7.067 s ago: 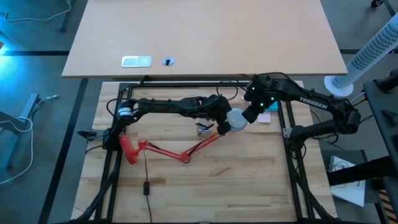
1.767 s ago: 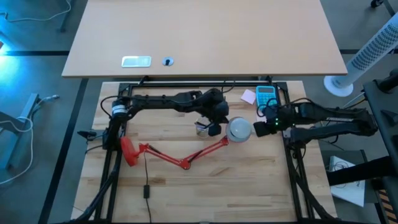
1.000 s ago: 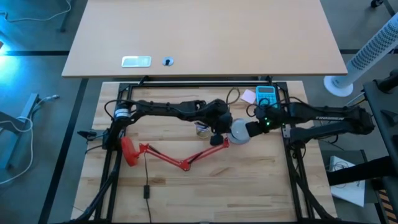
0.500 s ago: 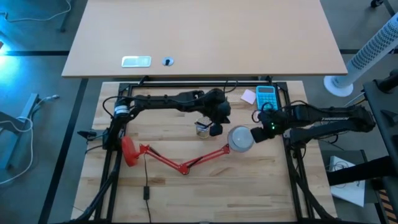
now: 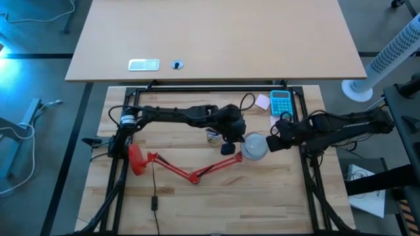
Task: Screw lightbulb
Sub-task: Remove the light bulb from the lamp
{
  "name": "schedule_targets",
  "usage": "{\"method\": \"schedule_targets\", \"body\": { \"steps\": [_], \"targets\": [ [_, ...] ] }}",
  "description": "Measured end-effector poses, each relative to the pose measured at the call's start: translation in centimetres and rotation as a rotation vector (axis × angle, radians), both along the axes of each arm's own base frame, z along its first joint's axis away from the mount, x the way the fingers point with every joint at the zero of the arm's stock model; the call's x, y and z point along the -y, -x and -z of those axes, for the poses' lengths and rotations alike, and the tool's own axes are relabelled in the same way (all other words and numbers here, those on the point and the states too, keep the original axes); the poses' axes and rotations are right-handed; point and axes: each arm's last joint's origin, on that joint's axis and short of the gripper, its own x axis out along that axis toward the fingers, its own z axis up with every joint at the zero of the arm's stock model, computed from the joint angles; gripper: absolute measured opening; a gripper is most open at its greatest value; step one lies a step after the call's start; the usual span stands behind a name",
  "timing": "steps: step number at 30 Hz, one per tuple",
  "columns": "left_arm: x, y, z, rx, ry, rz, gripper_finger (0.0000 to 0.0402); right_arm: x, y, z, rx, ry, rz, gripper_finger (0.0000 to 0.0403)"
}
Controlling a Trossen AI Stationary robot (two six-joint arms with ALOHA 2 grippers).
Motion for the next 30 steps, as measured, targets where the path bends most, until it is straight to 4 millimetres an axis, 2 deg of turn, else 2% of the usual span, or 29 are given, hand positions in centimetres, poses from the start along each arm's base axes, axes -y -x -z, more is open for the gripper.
{"method": "schedule_targets", "body": {
  "steps": [5,18,30],
  "targets": [
    [1.0,-0.1,-0.1,-0.001,0.021,-0.014,0.0,0.4,0.1,0.0,-0.002,0.012,-0.021,0.0],
    [1.6,-0.2,-0.1,-0.005,0.019,-0.061,0.0,0.6,-1.2,0.6,-0.023,0.027,-0.068,0.0],
    [3.6,-0.6,-0.5,0.033,0.075,-0.05,0.0,3.3,-1.3,0.4,-0.01,0.155,-0.07,0.0]
  ]
}}
